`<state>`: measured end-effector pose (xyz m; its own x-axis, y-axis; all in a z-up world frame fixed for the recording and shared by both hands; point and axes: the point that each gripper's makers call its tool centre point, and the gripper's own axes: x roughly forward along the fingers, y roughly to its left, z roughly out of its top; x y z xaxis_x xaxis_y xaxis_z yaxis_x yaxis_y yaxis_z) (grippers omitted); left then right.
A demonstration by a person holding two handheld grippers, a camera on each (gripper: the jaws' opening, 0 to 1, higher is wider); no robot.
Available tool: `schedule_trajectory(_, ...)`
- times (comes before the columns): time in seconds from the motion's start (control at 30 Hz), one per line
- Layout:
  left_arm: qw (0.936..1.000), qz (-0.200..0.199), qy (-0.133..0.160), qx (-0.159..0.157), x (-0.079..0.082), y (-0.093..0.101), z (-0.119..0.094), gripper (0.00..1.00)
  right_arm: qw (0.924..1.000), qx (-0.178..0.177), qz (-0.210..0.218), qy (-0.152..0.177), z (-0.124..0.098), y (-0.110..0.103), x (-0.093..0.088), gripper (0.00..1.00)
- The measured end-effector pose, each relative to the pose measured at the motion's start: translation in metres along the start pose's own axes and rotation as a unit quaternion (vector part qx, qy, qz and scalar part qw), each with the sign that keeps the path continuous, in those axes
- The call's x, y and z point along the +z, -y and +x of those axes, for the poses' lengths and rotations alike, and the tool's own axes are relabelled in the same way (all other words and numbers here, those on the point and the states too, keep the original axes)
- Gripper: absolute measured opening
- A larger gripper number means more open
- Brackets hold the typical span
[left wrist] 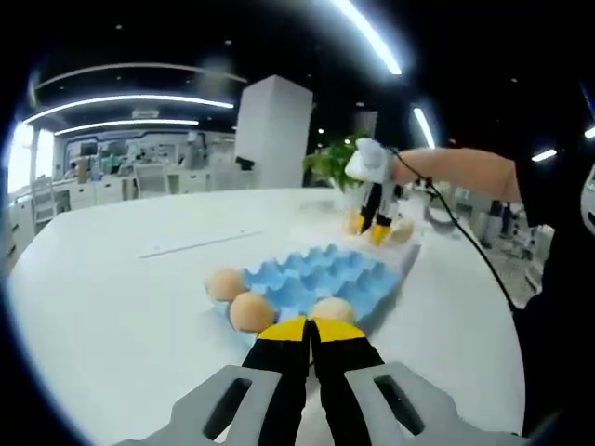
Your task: Pick up the eggs on the table and place them into the egg tray on the table
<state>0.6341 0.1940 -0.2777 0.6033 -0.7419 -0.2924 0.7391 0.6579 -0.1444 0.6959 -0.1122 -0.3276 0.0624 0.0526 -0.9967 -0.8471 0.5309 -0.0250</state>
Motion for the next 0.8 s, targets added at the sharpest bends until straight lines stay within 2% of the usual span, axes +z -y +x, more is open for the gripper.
schedule_trajectory(0.3,1.0,-0.001,-0.002,0.0,-0.003,0.001,0.001,0.0,0.9996,0.028,0.005,0.001,0.001,-0.002,-0.005,0.28)
schedule_trajectory(0.47,1.0,-0.002,-0.001,-0.003,-0.003,0.004,0.001,0.0,0.9987,0.049,0.006,0.016,0.001,-0.004,-0.007,0.28)
schedule_trajectory(0.7,1.0,-0.006,0.003,-0.005,-0.003,0.006,0.002,0.0,0.9989,0.043,0.013,0.015,0.001,-0.006,-0.007,0.28)
schedule_trajectory(0.8,1.0,-0.003,0.005,-0.006,-0.002,0.013,0.001,0.0,0.999,0.039,0.012,0.016,0.001,-0.006,-0.007,0.28)
